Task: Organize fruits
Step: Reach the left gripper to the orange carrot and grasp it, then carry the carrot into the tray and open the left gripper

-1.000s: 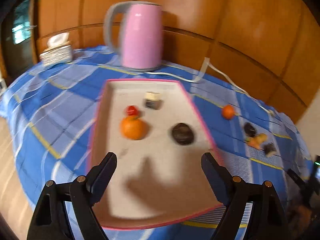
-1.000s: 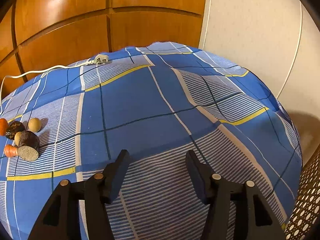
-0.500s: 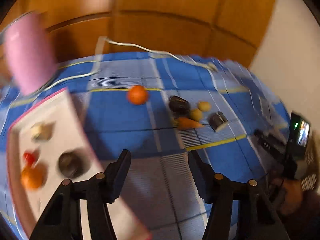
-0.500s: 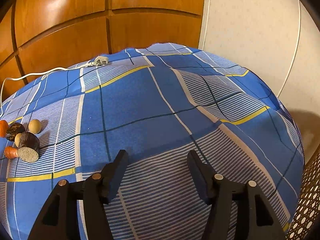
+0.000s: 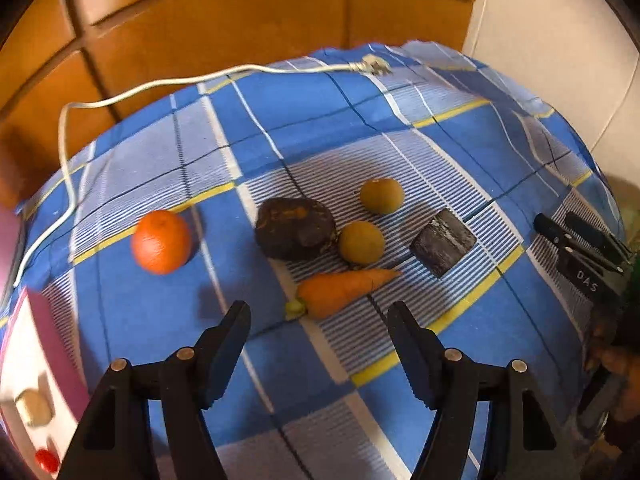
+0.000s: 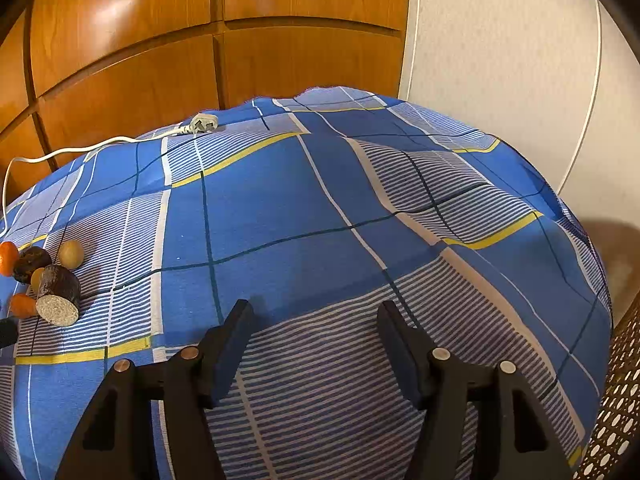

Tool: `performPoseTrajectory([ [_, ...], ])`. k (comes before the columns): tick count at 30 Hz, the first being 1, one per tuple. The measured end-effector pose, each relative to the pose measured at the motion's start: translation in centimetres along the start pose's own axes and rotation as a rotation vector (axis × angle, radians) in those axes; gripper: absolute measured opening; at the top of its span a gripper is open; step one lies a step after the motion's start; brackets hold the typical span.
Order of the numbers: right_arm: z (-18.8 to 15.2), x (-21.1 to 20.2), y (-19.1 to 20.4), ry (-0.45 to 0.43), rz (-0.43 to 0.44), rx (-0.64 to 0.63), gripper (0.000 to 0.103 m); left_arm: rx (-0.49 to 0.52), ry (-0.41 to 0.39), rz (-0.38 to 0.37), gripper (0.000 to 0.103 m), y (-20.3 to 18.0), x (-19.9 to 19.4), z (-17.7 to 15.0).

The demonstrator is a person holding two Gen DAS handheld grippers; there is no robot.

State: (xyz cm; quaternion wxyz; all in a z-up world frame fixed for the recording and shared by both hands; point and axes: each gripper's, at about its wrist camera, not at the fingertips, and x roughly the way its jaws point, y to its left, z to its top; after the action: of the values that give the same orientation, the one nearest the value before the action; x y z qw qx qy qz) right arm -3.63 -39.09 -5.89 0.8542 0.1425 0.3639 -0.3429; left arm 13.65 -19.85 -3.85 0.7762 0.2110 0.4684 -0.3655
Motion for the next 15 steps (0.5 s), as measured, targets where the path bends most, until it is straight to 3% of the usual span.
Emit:
performPoseTrajectory([
  [4, 0.0, 0.1, 0.0, -0.002, 0.005, 0.000, 0.067, -0.007, 0.024, -0.052, 0.065, 0.3, 0.7, 0.5],
  [6, 0.0, 0.1, 0.0, -0.003, 0.004, 0.000, 0.068, 0.003, 0.023, -0.055, 0.041, 0.2, 0.6, 0.7],
  [9, 0.0, 0.2, 0.0, -0.004, 0.002, -0.002, 0.068, -0.008, 0.018, -0.046, 0.027, 0.3, 0.3, 0.6],
  [15, 0.0, 0.2, 0.1, -0.005, 0.000, -0.003, 0.068, -0.130, -0.020, -0.087, 0.026, 0.6, -1.4, -2.0],
])
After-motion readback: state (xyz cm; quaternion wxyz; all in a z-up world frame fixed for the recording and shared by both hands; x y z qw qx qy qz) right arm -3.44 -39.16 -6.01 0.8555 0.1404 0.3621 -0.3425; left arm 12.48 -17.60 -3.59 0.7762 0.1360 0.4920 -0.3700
